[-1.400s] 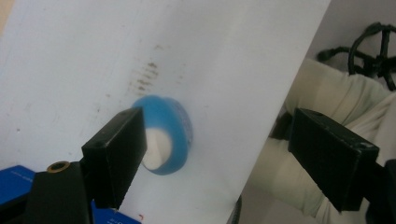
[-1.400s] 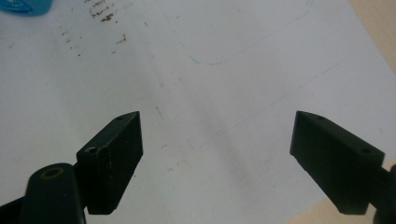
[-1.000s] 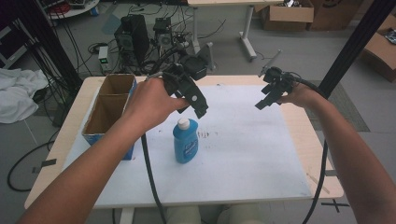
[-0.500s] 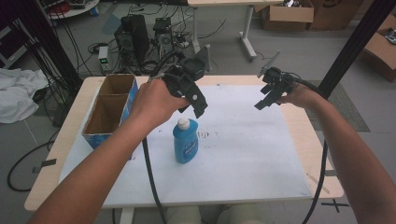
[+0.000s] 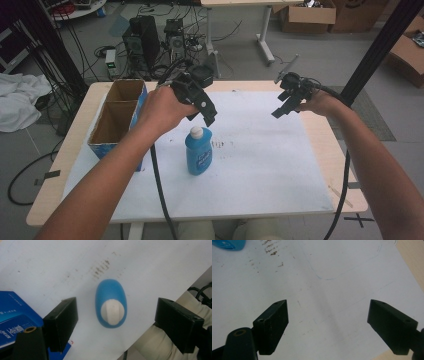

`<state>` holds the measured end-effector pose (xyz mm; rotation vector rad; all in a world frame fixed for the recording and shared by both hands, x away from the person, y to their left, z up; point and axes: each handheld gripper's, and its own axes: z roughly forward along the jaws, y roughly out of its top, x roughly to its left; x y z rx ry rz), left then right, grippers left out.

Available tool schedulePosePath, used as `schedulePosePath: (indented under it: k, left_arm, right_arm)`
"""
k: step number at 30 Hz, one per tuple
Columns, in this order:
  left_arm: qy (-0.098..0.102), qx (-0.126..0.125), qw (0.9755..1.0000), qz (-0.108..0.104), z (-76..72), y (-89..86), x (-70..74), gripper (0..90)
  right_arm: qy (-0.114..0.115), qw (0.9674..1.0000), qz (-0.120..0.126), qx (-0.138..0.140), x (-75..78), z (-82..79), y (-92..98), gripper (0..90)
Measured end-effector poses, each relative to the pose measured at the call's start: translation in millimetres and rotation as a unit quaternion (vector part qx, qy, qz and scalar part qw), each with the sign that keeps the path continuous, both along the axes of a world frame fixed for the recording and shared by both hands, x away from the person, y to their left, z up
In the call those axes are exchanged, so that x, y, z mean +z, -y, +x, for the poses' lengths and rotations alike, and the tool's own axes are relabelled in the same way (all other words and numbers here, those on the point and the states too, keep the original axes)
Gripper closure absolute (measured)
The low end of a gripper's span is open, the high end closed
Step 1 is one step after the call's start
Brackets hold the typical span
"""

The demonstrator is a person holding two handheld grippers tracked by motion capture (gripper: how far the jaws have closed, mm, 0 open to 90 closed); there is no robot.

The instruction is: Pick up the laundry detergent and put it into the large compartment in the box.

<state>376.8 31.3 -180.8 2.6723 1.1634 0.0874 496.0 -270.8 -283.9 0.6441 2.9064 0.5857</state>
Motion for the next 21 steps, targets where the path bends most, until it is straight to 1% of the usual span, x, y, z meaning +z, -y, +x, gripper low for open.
schedulePosePath:
  k: [3,5,8,11,12,14,16,17,21]
  left_arm:
    - [-0.003,-0.002,1.0000,0.000,1.8,-0.4,-3.6,19.3]
    - [-0.007,-0.003,1.0000,-0.003,2.9,-0.8,-6.3,19.3]
    - [-0.002,-0.006,1.0000,-0.002,3.2,-1.2,-10.8,19.4]
    - [-0.004,-0.008,0.9999,-0.005,3.4,-2.6,-15.9,19.4]
    - [-0.006,-0.011,0.9999,-0.002,3.7,-2.8,-17.8,19.4]
    - [-0.003,-0.012,0.9999,0.006,4.1,-3.2,-20.8,19.3]
    - [-0.004,-0.009,1.0000,0.002,4.3,-3.7,-21.9,19.3]
    - [-0.007,-0.006,1.0000,-0.002,4.9,-4.6,-24.7,19.3]
    - [-0.015,-0.008,0.9999,0.001,5.5,-3.7,-32.4,19.2]
  right_arm:
    - [0.000,1.0000,-0.001,0.000,-0.3,0.1,-0.2,17.1]
    - [0.000,1.0000,0.000,0.000,-0.4,0.4,-0.1,17.1]
    - [-0.002,1.0000,0.000,0.001,-0.8,0.4,-0.3,17.1]
    - [-0.002,1.0000,-0.001,0.000,-1.3,0.5,-0.3,17.2]
    - [-0.002,1.0000,-0.001,0.001,-1.3,0.6,-0.3,17.3]
    - [-0.003,1.0000,0.000,0.000,-1.4,0.7,-0.8,17.3]
    - [-0.004,1.0000,-0.001,0.001,-1.6,0.4,-1.6,17.3]
    - [-0.005,1.0000,0.000,0.003,-2.0,0.4,-2.1,17.3]
    - [-0.006,1.0000,-0.002,0.002,-2.4,0.2,-3.3,17.4]
